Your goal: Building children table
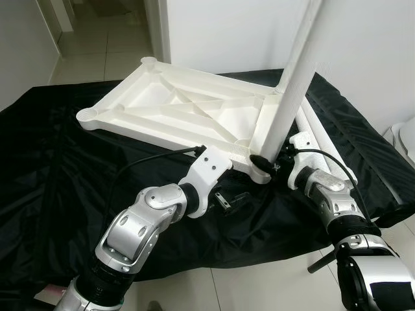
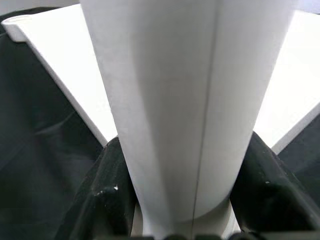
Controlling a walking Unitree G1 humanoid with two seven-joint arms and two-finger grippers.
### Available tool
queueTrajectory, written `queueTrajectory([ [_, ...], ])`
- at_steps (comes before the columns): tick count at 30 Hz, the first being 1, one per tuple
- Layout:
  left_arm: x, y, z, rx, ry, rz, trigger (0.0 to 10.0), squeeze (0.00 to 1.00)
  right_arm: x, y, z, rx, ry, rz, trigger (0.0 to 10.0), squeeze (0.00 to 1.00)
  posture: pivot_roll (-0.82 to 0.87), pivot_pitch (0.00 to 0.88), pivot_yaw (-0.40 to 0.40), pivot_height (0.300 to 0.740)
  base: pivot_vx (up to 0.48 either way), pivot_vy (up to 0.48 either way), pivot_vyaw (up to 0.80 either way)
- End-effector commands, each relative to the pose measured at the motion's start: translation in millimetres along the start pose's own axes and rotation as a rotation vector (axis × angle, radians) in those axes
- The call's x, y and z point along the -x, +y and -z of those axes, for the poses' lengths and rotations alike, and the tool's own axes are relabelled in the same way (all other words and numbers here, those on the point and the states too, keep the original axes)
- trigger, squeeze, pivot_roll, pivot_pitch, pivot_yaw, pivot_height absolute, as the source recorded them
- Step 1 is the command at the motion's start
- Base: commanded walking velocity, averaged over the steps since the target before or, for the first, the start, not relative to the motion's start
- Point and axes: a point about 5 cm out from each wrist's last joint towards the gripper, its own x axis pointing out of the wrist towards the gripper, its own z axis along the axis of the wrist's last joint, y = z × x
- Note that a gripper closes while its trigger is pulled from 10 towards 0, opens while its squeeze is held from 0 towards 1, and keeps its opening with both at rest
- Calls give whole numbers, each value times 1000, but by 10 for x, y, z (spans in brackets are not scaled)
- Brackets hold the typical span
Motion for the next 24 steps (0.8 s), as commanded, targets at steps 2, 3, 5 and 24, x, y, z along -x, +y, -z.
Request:
queueTrajectory([
  [2, 4, -3, -29, -5, -5, -9, 10000, 0, 7, 90, 58, -14, 8, 52, 0, 0, -65, 67, 14, 740, 0, 0, 0],
  [3, 2, -3, -28, -5, -5, -8, 10000, 0, 4, 109, 55, -14, 3, 61, 0, 0, -65, 67, 14, 740, 0, 0, 0],
  [5, 1, -7, -29, -5, -5, -6, 10000, 0, -4, 161, 50, -25, -9, 81, 0, 0, -69, 69, 14, 740, 0, 0, 0],
  [24, -31, -32, -24, 0, -7, 3, 10000, 0, -186, 779, -45, -124, -47, 547, 0, 0, -75, 62, -3, 740, 0, 0, 0],
])
